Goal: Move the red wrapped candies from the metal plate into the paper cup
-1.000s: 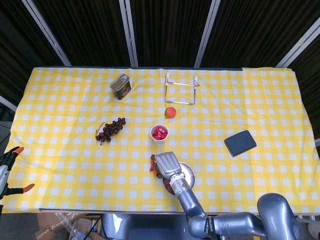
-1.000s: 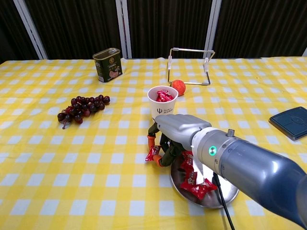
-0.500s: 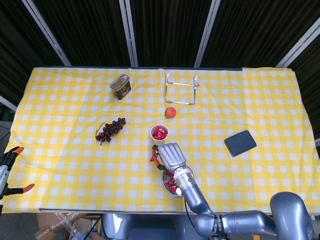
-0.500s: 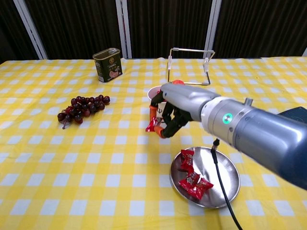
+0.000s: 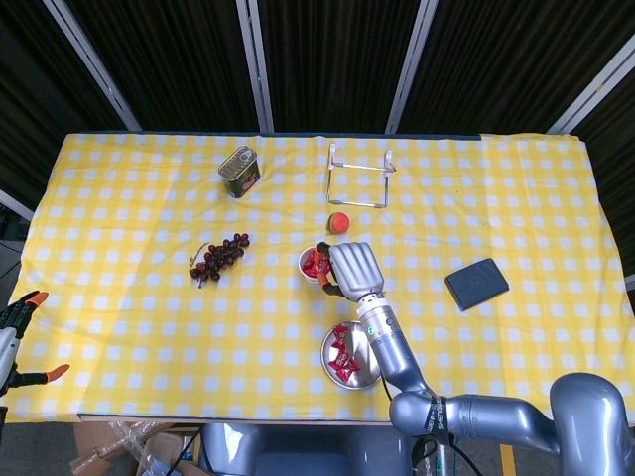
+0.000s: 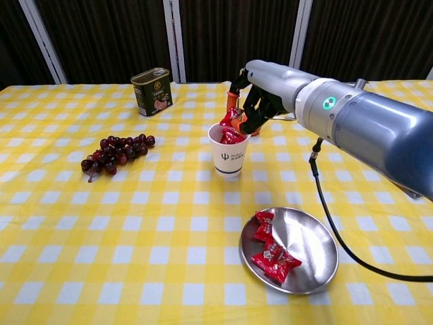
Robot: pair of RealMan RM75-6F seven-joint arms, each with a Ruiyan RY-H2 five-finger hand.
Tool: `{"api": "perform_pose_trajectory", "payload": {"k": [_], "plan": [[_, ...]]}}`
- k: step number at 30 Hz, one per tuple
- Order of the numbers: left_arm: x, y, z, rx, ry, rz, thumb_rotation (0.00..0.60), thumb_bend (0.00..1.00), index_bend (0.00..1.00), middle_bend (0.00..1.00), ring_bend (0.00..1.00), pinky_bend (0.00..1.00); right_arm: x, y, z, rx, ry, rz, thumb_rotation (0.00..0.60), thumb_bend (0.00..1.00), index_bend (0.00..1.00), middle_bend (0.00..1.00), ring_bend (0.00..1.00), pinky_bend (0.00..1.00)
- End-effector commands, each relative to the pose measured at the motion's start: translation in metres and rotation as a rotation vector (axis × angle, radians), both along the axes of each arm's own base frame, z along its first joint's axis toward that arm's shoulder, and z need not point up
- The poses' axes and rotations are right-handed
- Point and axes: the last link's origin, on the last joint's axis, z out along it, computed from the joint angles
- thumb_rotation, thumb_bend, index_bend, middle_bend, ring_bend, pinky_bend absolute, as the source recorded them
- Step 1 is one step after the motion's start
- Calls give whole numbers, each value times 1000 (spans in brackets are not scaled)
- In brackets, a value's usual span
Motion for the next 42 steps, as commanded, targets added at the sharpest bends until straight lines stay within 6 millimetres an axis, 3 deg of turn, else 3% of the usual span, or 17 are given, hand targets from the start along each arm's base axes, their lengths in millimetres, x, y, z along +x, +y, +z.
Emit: {"api": "perform_pose_trajectory", "payload": {"k": [1,11,17,27,35,38,42], "plan": [[0,0,0,-1,-1,2,600,52,0,0,0,0,0,-9,-6,4,1,-13,600,517,515,796,916,1000],[0,1,-2,-9,-5,8,600,52,0,0,0,0,-4,-16,-22,23,18,-24,600,519,429,797,911,1000],[1,1,-1,-9,-6,6,600,52,0,0,0,0,-8,-14,-25,28,39,-28,600,453,284,797,903,1000],[1,0,-1,-5,-2,-1,600,52,0,0,0,0,-12,-8,-12,5,27,-27,600,403,154,797,897,1000],[1,0,0,3,2,-6,600,52,0,0,0,0,-13,5,11,-14,-20,-11,600,400,148,797,891,1000],[1,0,0,12,3,-11,600,52,0,0,0,0,-17,15,25,-30,-55,7,600,400,148,749,831,1000],[1,0,1,23,10,-23,600,52,0,0,0,0,-35,30,45,-62,-51,37,600,399,152,589,629,909]]}}
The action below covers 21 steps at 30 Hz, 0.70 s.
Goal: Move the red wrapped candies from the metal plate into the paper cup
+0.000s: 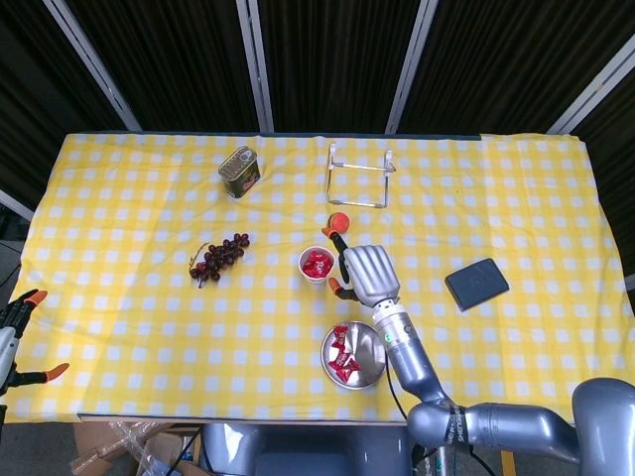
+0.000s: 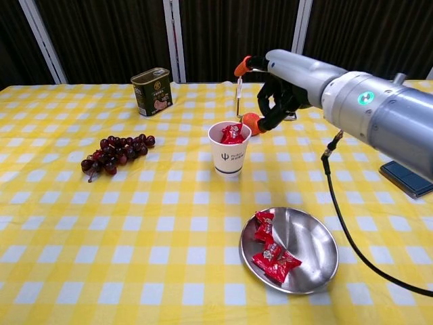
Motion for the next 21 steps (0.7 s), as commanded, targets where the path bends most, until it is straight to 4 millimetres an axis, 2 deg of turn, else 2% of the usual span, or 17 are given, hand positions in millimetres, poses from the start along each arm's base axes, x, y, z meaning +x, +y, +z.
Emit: {"api": "perform_pose_trajectory", "payload": {"k": [1,3,5,7,10,12,15,21], "plan": [[0,0,1,8,8,-9,600,52,0,0,0,0,-23,17,23,-40,8,23,600,399,156,535,549,853],[0,0,1,17,12,-16,600,52,0,0,0,0,-35,24,34,-66,39,46,600,399,161,432,402,722],[1,-1,2,29,14,-24,600,52,0,0,0,0,-54,34,46,-98,97,74,600,399,149,298,223,522],[2,-1,2,40,19,-38,600,52,0,0,0,0,-78,46,56,-104,142,87,600,394,74,121,53,305],[2,-2,2,52,39,-60,600,51,0,0,0,0,-110,61,69,-112,245,105,600,354,1,2,0,164],[3,-3,2,59,61,-76,600,50,0,0,0,0,-131,74,78,-128,323,107,600,324,0,0,0,127],[2,-4,4,72,109,-96,600,45,0,0,0,0,-152,93,88,-141,392,102,600,305,0,0,0,110],[-1,-8,7,108,211,-122,600,40,0,0,0,0,-178,126,111,-213,453,98,600,299,0,0,0,101]]}}
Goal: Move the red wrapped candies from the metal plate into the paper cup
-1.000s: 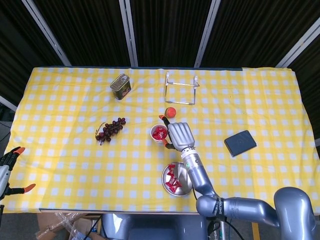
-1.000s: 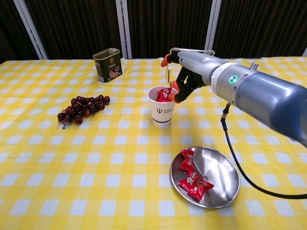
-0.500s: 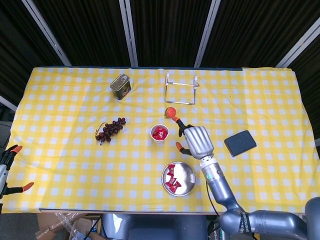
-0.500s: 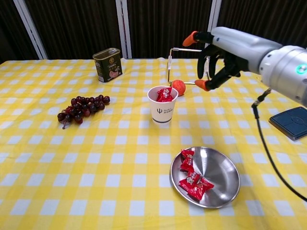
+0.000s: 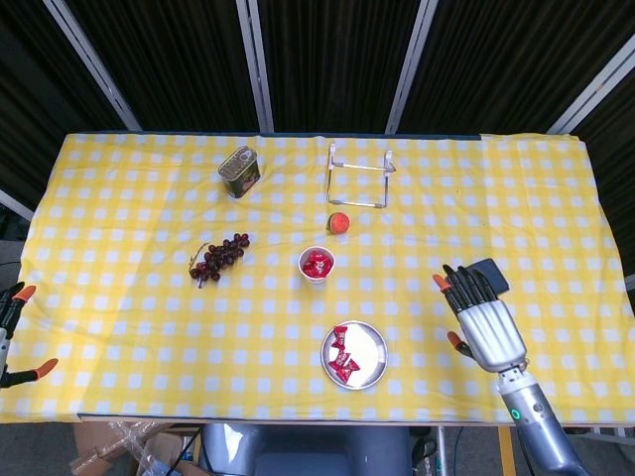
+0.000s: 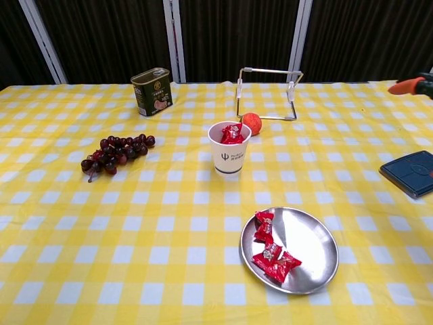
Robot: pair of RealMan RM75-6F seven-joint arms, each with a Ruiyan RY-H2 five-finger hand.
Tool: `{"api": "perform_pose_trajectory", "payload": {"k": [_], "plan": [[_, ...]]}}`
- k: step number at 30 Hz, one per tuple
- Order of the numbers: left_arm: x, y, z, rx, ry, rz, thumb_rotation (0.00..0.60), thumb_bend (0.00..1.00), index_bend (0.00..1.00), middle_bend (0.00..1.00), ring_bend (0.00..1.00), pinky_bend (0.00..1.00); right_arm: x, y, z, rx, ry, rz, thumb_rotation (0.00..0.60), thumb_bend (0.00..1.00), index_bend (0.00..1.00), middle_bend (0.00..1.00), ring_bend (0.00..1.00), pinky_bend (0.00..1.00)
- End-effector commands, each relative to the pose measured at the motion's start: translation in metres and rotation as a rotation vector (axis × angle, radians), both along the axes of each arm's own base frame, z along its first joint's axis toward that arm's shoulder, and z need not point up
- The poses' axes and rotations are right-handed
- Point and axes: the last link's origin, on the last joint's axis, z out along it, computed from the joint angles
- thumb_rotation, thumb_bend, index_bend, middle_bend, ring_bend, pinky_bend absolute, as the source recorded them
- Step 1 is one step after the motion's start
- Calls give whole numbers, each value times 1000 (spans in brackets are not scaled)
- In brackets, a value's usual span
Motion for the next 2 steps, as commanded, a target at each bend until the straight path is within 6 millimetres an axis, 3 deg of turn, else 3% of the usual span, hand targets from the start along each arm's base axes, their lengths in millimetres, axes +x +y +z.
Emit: {"api": "perform_pose_trajectory", "payload": {"k": [1,2], "plan": [[-1,-3,1,28,47,-12,600,39,0,0,0,0,-22,24,18,-65,59,4,600,299,0,0,0,101],[-1,-3,1,32,49,-13,600,39,0,0,0,0,-26,27,21,-81,70,6,600,299,0,0,0,101]]}}
